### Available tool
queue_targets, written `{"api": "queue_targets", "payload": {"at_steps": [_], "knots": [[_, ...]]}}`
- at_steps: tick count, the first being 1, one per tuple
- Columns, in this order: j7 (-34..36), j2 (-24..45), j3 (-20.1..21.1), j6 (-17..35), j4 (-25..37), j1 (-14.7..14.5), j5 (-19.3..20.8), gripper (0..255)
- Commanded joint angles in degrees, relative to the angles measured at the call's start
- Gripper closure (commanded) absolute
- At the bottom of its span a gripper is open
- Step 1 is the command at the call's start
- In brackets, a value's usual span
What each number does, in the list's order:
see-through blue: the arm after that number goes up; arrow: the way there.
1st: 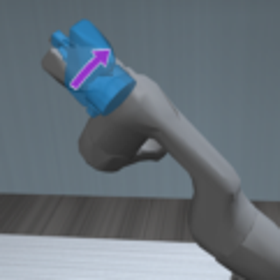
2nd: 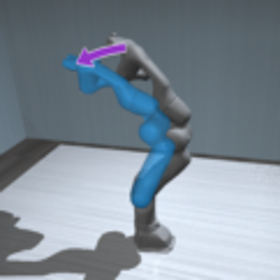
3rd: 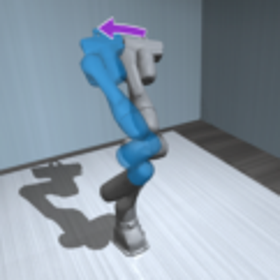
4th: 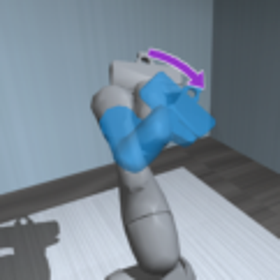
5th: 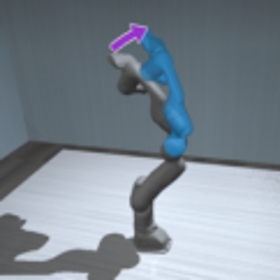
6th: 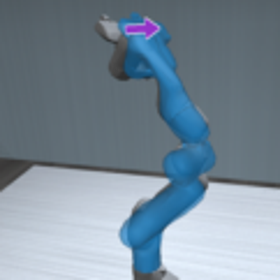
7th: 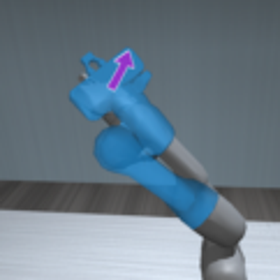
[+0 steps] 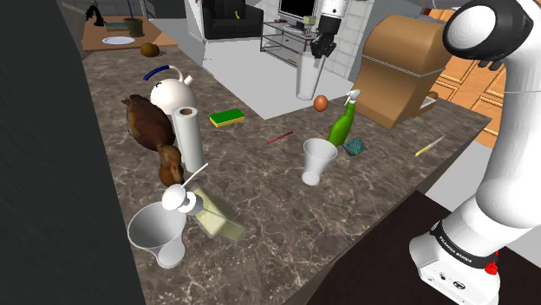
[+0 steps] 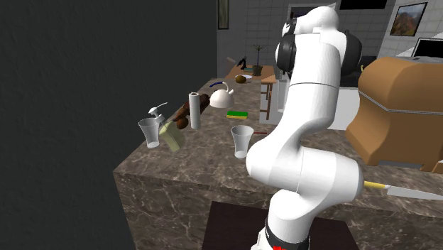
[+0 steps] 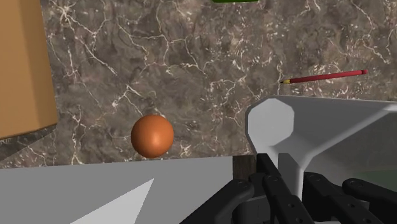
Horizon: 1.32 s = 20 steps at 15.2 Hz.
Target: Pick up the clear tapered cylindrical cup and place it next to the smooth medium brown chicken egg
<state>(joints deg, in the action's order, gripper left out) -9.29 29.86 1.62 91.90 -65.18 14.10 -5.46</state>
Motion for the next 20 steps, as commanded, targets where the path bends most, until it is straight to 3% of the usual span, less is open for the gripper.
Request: {"api": "queue_targets", "payload": {"at_steps": [1,20], "knots": [[-0.2,-0.4,0.0,1.9,-2.2,0.0,0.0,255],[-1.5,0.4,0.0,16.1,-15.7,-0.1,-0.3,255]]}}
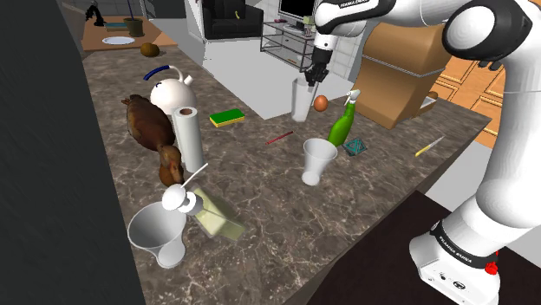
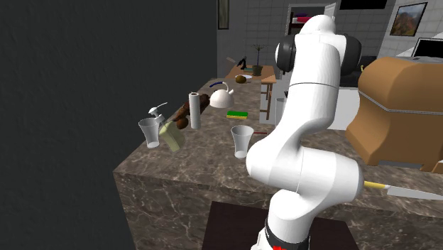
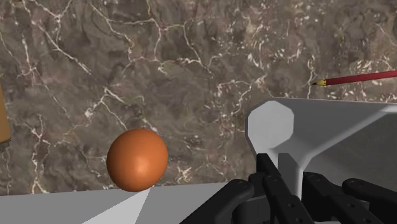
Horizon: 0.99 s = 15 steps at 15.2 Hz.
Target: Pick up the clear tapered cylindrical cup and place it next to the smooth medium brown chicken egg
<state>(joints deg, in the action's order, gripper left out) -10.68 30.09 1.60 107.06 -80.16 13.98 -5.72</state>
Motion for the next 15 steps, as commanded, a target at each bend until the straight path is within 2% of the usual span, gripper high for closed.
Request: {"api": "queue_targets", "payload": {"at_steps": [1,8,9,14,15], "knots": [[-0.1,0.1,0.0,0.9,-0.8,0.0,0.0,255],[-0.1,0.1,0.0,0.9,-0.7,0.0,0.0,255],[-0.1,0.2,0.0,0.9,-0.7,0.0,0.0,0],[-0.1,0.2,0.0,0.9,-0.7,0.0,0.0,0],[-0.1,-0.1,0.0,-0.8,0.8,0.1,0.0,0]]}}
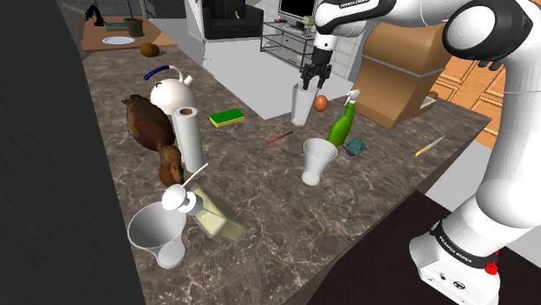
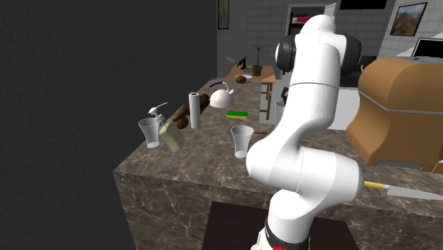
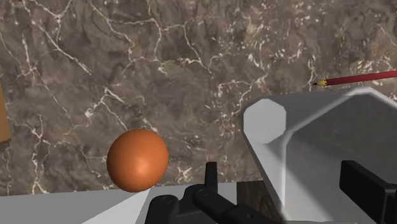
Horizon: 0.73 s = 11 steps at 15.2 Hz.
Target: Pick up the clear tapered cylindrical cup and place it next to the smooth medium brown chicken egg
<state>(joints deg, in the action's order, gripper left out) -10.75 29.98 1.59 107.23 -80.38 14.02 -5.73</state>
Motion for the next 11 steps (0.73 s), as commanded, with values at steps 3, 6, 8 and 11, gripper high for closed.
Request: {"api": "queue_targets", "payload": {"at_steps": [3,6,8,11], "knots": [[0.2,-0.2,-0.1,-6.2,6.0,0.4,0.1,0],[0.2,-0.2,-0.1,-6.2,6.0,0.4,0.1,0],[0.2,-0.2,-0.1,-6.2,6.0,0.4,0.1,0],[0.2,-0.2,-0.1,-6.2,6.0,0.4,0.1,0]]}}
